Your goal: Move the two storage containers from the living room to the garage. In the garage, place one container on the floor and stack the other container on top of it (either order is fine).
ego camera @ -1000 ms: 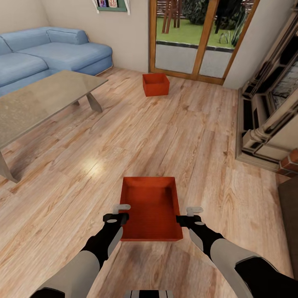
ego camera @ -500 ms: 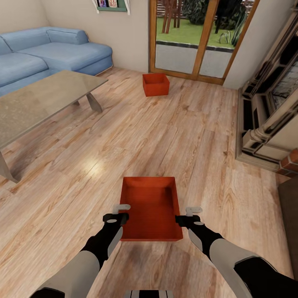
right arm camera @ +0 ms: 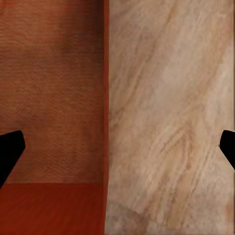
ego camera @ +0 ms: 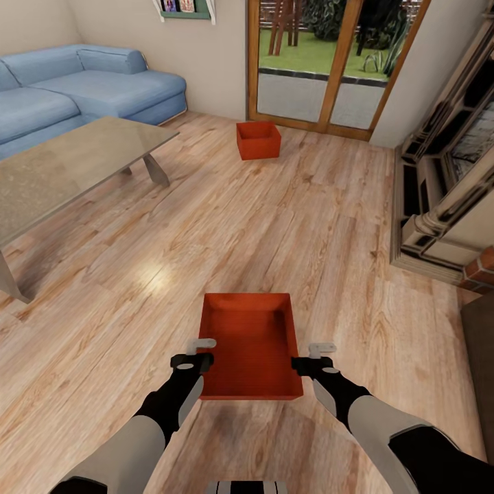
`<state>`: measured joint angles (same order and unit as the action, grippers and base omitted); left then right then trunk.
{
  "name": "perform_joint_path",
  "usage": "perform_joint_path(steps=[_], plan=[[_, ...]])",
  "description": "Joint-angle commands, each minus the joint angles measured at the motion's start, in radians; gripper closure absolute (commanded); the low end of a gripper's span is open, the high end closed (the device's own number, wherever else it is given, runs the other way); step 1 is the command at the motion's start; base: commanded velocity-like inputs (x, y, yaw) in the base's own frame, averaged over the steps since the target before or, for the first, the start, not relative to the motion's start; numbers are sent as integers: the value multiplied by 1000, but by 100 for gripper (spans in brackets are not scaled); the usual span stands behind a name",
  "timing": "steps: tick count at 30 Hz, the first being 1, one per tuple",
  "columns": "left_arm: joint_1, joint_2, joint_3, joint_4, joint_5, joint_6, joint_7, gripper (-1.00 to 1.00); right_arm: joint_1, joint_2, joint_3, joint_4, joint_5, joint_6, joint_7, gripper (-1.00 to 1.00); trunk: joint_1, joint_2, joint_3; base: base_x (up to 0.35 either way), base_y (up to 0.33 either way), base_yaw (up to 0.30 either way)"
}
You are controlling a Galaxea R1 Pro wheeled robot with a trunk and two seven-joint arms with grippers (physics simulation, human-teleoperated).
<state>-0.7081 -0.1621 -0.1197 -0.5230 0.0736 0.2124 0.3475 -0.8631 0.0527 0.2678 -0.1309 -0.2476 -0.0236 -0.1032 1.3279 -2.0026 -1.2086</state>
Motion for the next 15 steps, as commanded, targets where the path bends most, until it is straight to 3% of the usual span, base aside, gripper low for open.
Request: perform_joint_path(steps=[1,15], plan=[[0,1,-8,-2,8,5,8,-100,-1,-1,9,1,-10,-2,-4,-100,0,0,-1,0,0,0],[0,1,-7,-2,8,5,8,-100,-1,0,8,1,-10,0,-4,-100,0,0,-1,0,0,0]])
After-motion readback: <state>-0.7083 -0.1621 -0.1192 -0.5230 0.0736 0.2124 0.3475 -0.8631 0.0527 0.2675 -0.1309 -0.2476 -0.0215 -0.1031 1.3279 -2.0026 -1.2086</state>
